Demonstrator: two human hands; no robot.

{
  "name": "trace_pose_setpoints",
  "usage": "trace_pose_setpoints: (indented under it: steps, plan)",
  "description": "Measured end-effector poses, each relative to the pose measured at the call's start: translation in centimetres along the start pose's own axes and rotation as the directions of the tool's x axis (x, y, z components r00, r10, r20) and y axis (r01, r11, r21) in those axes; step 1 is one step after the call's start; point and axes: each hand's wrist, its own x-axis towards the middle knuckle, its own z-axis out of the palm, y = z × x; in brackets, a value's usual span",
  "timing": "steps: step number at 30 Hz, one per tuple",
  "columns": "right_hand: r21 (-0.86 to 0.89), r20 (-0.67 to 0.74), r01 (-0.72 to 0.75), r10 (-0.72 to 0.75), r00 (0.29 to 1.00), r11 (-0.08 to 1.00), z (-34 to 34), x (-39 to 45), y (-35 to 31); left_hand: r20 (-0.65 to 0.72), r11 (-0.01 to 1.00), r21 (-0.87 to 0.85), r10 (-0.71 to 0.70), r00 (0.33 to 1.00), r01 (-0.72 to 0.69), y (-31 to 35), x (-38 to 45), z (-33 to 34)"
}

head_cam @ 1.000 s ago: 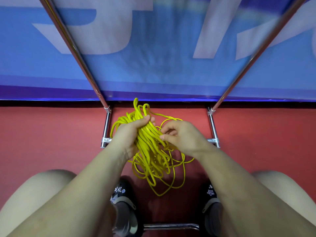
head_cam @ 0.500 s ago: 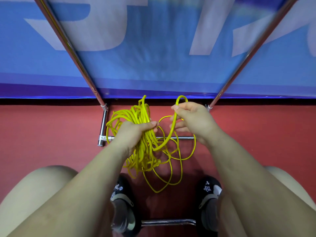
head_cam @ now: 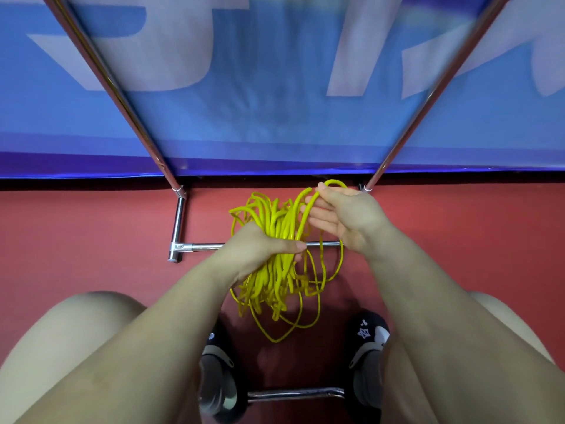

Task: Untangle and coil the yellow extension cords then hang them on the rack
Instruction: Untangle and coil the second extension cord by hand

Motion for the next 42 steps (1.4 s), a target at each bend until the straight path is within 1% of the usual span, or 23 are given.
trace_pose_setpoints:
  steps: [1, 2, 3, 4, 5, 6, 8, 11, 13, 16, 18, 19, 22, 27, 29, 31, 33, 34, 36, 37, 39, 40, 42]
  plan:
    - [-0.089, -0.013, 0.030, -0.032, 0.999, 0.996, 0.0, 0.0, 0.1, -0.024, 0.999, -0.034, -0.009, 1.000, 0.008, 0.0, 0.2, 0.1]
    - [-0.226, -0.026, 0.060, -0.068, 0.997, 0.972, 0.0, 0.0, 0.2, -0.056, 0.997, -0.070, -0.025, 0.998, 0.021, -0.1, 0.3, 0.1]
    - [-0.401, -0.025, 0.095, -0.114, 0.993, 0.911, 0.0, -0.1, 0.5, -0.093, 0.992, -0.122, -0.041, 0.995, 0.030, 0.0, 0.4, 0.2]
    - [-0.558, 0.010, 0.128, -0.147, 0.989, 0.820, 0.0, -0.2, 0.8, -0.139, 0.981, -0.190, -0.069, 0.988, 0.041, 0.0, 0.6, 0.3]
    - [-0.660, 0.074, 0.163, -0.153, 0.985, 0.733, 0.1, -0.2, 1.2, -0.185, 0.962, -0.269, -0.107, 0.977, 0.055, 0.0, 0.8, 0.3]
    - [-0.709, 0.147, 0.192, -0.124, 0.981, 0.679, 0.3, -0.4, 1.6, -0.222, 0.937, -0.344, -0.147, 0.964, 0.064, 0.1, 1.0, 0.2]
    - [-0.723, 0.250, 0.247, -0.089, 0.964, 0.646, 0.6, -0.6, 2.3, -0.231, 0.888, -0.454, -0.193, 0.954, 0.070, 0.3, 1.3, 0.0]
    - [-0.696, 0.291, 0.319, -0.154, 0.944, 0.643, 0.8, -0.3, 3.1, -0.202, 0.826, -0.559, -0.218, 0.955, 0.070, 0.7, 1.5, -0.1]
    - [-0.697, 0.308, 0.358, -0.192, 0.932, 0.621, 0.8, -0.2, 3.4, -0.211, 0.804, -0.591, -0.233, 0.949, 0.066, 0.9, 1.5, -0.2]
    - [-0.679, 0.344, 0.419, -0.244, 0.907, 0.602, 0.9, -0.1, 3.5, -0.226, 0.796, -0.603, -0.238, 0.945, 0.056, 1.1, 1.3, -0.5]
    - [-0.680, 0.359, 0.465, -0.296, 0.885, 0.567, 1.0, 0.0, 3.7, -0.236, 0.796, -0.604, -0.236, 0.943, 0.047, 1.1, 1.3, -0.7]
    - [-0.693, 0.365, 0.487, -0.324, 0.873, 0.531, 0.9, 0.1, 3.7, -0.241, 0.799, -0.600, -0.230, 0.943, 0.042, 1.0, 1.2, -0.7]
    - [-0.745, 0.400, 0.557, -0.422, 0.813, 0.367, 0.8, 0.1, 4.0, -0.251, 0.803, -0.596, -0.214, 0.944, 0.023, 1.1, 1.3, -0.6]
    - [-0.755, 0.402, 0.621, -0.598, 0.693, 0.211, 1.3, -0.7, 3.4, -0.279, 0.774, -0.633, -0.208, 0.937, -0.017, 1.6, 1.6, -0.7]
    - [-0.759, 0.386, 0.620, -0.628, 0.676, 0.200, 1.3, -0.9, 3.1, -0.301, 0.775, -0.632, -0.206, 0.931, -0.033, 1.6, 1.6, -0.8]
    - [-0.763, 0.392, 0.608, -0.592, 0.705, 0.219, 1.3, -0.8, 3.0, -0.325, 0.781, -0.623, -0.201, 0.924, -0.049, 1.8, 1.7, -0.9]
    - [-0.742, 0.416, 0.611, -0.525, 0.742, 0.275, 1.3, -0.6, 2.9, -0.356, 0.793, -0.606, -0.196, 0.914, -0.066, 1.8, 1.6, -0.9]
    - [-0.725, 0.422, 0.608, -0.488, 0.764, 0.324, 1.2, -0.5, 2.8, -0.368, 0.802, -0.592, -0.185, 0.911, -0.076, 1.8, 1.6, -0.8]
    - [-0.728, 0.404, 0.542, -0.376, 0.834, 0.419, 0.9, -0.2, 2.3, -0.386, 0.818, -0.567, -0.161, 0.908, -0.096, 1.8, 1.6, -0.8]
    - [-0.765, 0.394, 0.493, -0.303, 0.867, 0.415, 0.6, 0.0, 2.1, -0.402, 0.824, -0.557, -0.156, 0.902, -0.106, 1.8, 1.6, -1.0]
    - [-0.836, 0.390, 0.432, -0.188, 0.902, 0.338, 0.1, 0.1, 2.1, -0.431, 0.829, -0.546, -0.153, 0.889, -0.122, 1.9, 1.6, -1.5]
    - [-0.841, 0.386, 0.416, -0.157, 0.909, 0.346, -0.2, 0.1, 2.1, -0.443, 0.824, -0.552, -0.158, 0.883, -0.129, 2.0, 1.6, -1.9]
    - [-0.818, 0.373, 0.388, -0.121, 0.920, 0.425, -0.9, 0.2, 2.2, -0.471, 0.813, -0.564, -0.170, 0.866, -0.147, 2.1, 1.5, -2.5]
